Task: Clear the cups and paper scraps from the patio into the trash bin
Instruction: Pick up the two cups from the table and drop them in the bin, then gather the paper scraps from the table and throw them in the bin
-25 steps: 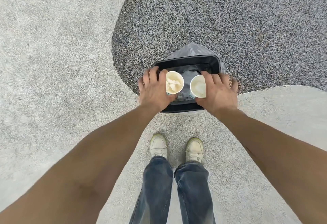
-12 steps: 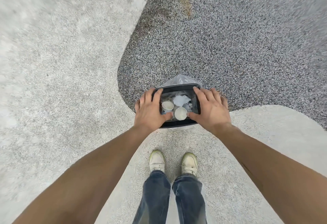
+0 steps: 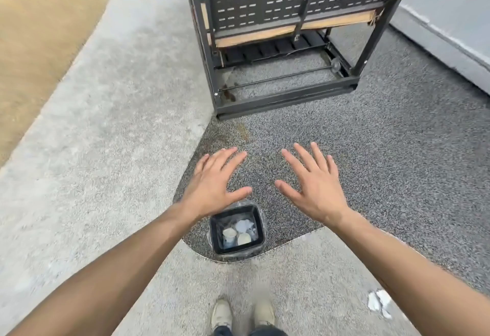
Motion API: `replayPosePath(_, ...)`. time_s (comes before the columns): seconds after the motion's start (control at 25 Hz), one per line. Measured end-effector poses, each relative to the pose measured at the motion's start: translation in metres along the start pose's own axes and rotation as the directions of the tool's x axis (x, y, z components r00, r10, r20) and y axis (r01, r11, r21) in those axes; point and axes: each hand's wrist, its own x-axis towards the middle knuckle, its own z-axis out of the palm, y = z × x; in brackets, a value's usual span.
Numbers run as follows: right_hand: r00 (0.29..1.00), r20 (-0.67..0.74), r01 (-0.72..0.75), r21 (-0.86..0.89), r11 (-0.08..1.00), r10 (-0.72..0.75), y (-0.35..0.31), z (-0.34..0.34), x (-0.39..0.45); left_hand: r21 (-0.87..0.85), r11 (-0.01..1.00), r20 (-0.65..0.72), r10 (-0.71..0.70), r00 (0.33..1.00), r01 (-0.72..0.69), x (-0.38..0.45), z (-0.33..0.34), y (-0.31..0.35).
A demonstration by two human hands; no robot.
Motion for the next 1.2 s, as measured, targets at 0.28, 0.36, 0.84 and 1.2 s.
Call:
replayPosePath(0.28, 0.959, -0.248, -0.168, -0.093, 0.981, 0.14, 0.03, -0.123, -0.09, -0.019, 0.968, -0.079, 0.248, 0.965, -0.25, -0.01, -0.095, 0.066)
replayPosePath(0.36, 0.937, -0.273, -0.252, -0.102, 0.962, 0.216, 0.031, -0.14, -0.12, -0.039, 0.947, -0.088, 0.316, 0.945, -0.32, -0.01, -0.108, 0.078)
replayPosePath(0.84, 0.558, -0.399, -0.785, 0.031, 0.619, 0.727, -0.051, -0.144, -0.333, -0.129, 0.526, -0.144, 0.828, 0.541, -0.84, -0.036, -0.108, 0.199)
replayPosePath(1.2, 0.022, -0.45, -0.99, 0.113, 0.081, 0.893, -0.15, -0.133, -0.561, -0.306, 0.014, -0.096, 0.994, 0.046, -0.952, -0.184, -0.051, 0.375)
